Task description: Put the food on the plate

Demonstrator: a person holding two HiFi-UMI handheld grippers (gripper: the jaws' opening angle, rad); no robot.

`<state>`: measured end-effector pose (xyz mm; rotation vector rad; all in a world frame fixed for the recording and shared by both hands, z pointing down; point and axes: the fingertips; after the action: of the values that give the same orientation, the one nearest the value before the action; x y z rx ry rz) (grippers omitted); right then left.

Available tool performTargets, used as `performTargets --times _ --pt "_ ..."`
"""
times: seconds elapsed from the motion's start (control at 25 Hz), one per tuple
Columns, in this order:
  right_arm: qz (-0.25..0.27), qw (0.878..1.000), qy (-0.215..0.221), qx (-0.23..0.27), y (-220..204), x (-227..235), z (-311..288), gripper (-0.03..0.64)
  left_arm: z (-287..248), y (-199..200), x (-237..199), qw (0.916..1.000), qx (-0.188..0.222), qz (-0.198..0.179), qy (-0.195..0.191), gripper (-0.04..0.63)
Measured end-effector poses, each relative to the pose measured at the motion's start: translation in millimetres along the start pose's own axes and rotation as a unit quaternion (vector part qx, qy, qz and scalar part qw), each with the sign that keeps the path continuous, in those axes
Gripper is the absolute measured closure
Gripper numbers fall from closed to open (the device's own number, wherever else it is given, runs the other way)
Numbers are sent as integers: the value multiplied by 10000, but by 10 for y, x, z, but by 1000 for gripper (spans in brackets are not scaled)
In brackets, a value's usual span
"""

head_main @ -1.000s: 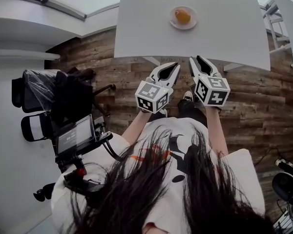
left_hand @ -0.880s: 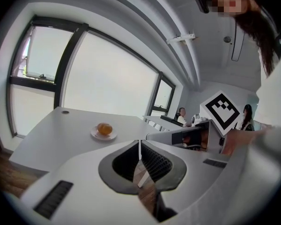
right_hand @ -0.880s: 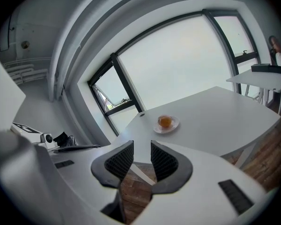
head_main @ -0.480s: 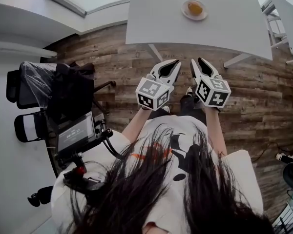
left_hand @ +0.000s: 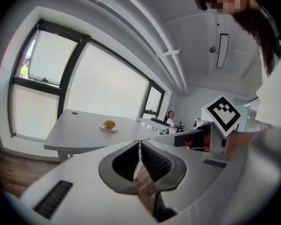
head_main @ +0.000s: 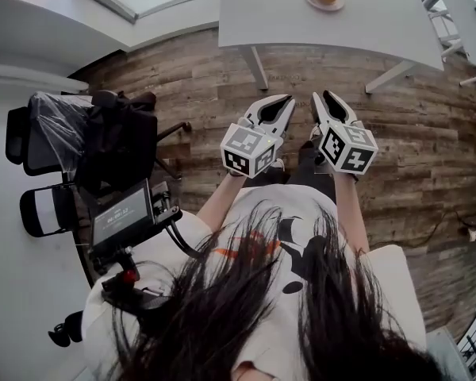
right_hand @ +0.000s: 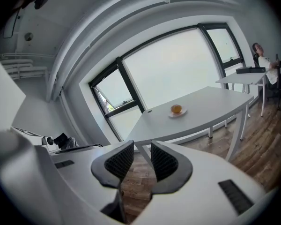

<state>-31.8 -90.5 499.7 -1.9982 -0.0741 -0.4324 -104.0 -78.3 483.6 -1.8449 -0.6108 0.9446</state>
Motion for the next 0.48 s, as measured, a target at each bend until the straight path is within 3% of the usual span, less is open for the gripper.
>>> performTargets --times 0.48 --pt "124 9996 -266 -45 -259 -140 505 495 278 -215 325 9996 55 186 -225 589"
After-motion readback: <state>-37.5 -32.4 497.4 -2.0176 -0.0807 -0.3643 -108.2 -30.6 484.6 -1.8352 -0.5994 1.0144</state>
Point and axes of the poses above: the fingertips, and each gripper's own axes: z backward along the fingers, x to its right, y out of its top, and after that the axes turned 5 degrees about z, right-handed
